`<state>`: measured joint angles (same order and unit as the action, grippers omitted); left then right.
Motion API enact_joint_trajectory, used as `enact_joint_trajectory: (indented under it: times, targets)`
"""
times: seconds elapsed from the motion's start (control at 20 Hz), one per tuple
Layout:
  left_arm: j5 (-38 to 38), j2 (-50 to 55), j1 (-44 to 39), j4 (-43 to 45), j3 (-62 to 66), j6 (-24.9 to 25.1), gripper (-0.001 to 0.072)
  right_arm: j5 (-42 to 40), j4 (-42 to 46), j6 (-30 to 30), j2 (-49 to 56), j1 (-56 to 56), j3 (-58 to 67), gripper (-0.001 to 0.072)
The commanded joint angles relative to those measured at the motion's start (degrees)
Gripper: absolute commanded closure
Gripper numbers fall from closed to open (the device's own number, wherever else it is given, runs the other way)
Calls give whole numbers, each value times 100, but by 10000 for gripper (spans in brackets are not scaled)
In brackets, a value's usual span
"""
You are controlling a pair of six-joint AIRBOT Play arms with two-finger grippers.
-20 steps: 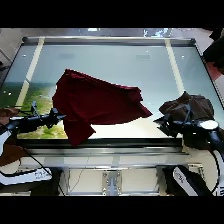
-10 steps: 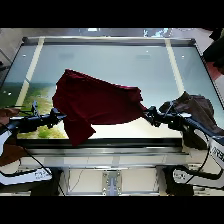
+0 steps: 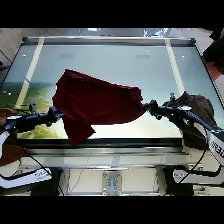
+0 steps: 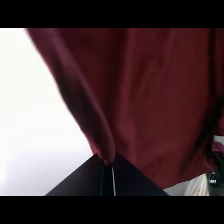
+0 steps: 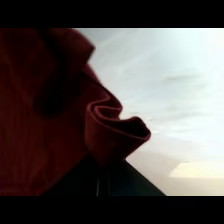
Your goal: Fold the shirts.
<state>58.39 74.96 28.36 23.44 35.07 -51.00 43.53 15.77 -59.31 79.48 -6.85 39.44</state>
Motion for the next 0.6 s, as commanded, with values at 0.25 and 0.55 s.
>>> enact_joint_trajectory:
  times: [0.25, 0.55]
  targets:
    - [1084, -3976, 1860, -162, 2186, -597, 693, 2691, 3069, -890, -3635, -83, 2367, 698]
    - [1456, -3611, 1075, 1021, 5685, -1226, 694, 2330, 4981, -1757, -5086, -83, 4833, 702]
